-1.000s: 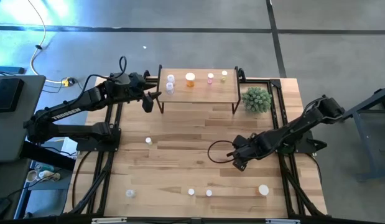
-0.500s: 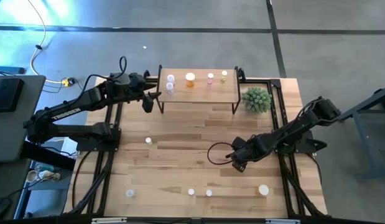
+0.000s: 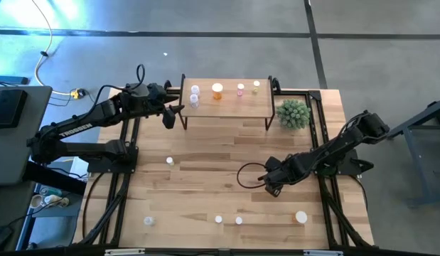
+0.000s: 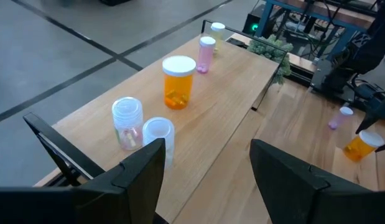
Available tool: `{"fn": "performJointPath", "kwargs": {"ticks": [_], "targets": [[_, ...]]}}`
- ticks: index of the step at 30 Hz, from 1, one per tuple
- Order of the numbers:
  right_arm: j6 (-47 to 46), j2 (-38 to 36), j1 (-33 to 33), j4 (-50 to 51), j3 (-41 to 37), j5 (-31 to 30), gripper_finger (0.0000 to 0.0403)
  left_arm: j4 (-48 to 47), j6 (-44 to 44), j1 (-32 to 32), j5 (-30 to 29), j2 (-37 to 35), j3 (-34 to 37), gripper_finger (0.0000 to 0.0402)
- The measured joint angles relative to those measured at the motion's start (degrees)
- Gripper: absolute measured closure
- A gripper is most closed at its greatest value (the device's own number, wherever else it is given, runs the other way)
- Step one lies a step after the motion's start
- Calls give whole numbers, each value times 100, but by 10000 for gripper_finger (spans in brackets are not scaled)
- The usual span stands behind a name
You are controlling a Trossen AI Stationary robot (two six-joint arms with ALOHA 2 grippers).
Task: Pick and place medicine bottles onto shelf by color
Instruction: Put the top orange pill bottle aligned with the other orange pill bottle on the shelf
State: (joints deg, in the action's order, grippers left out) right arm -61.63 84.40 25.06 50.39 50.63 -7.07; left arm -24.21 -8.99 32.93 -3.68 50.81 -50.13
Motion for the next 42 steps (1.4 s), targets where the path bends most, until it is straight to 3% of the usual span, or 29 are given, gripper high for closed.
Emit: {"fn": "performJointPath", "kwargs": {"ticks": [16, 31, 42], "targets": [[690, 0, -521, -53, 772, -2, 202, 0, -180, 0, 2, 0, 0, 177], [3228, 0, -2506, -100, 2897, -13, 203, -165, -179, 0, 2, 2, 2, 177], [4322, 559, -4237, 996, 5137, -22, 203, -433, -125, 0, 3, 2, 2, 177]]}}
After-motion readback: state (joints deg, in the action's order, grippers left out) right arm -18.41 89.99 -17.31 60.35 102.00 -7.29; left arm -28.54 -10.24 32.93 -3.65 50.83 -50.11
